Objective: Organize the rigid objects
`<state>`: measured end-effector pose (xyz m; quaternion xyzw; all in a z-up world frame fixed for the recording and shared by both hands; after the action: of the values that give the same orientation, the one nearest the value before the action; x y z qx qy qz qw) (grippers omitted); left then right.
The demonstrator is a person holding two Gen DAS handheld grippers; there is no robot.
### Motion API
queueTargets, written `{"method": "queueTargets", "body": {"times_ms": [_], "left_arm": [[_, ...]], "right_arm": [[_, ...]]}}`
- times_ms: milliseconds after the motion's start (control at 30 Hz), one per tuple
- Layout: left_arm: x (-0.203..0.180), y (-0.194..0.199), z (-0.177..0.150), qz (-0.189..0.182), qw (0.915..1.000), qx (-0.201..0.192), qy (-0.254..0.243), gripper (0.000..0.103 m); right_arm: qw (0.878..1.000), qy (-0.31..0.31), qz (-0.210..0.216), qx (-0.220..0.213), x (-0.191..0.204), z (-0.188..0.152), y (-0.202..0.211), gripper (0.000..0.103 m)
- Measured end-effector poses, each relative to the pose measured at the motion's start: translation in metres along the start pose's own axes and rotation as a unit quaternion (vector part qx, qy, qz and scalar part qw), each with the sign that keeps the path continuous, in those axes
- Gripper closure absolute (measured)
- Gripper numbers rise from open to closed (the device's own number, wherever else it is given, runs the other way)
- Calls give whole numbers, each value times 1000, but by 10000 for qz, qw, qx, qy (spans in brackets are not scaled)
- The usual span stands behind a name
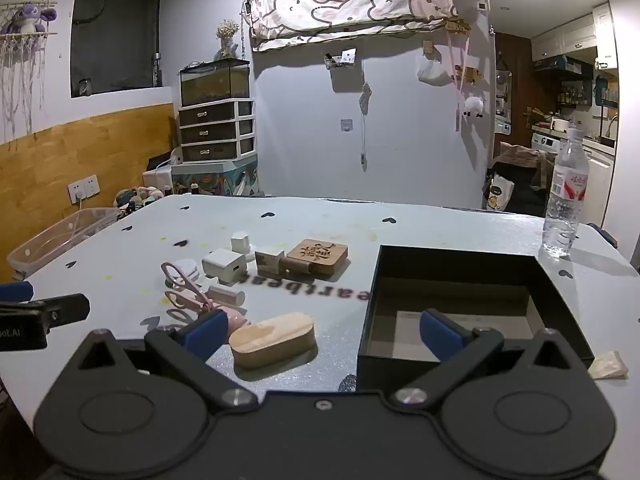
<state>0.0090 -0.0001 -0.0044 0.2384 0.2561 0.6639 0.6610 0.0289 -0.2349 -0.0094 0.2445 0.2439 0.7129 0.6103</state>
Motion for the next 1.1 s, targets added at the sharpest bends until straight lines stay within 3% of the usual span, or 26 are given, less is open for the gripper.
{"method": "queueTargets", "body": {"times_ms": [1100], "left_arm": [[0,0,0,-11,10000,10,-2,0]], "right_arm": [[10000,12,10,-3,-1,-2,2,0]]}}
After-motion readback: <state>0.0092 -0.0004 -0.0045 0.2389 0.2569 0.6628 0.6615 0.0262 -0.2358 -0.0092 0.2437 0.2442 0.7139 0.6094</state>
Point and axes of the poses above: each gripper's, at about its wrist camera, not at the fingertips, and y roughly against the way its jaws point, x to its left, z to its top, the point moved 1 cm from there along -y, roughly the way its jaws point, and after that the axes turned 15 degrees about x, right-handed, at the moved point
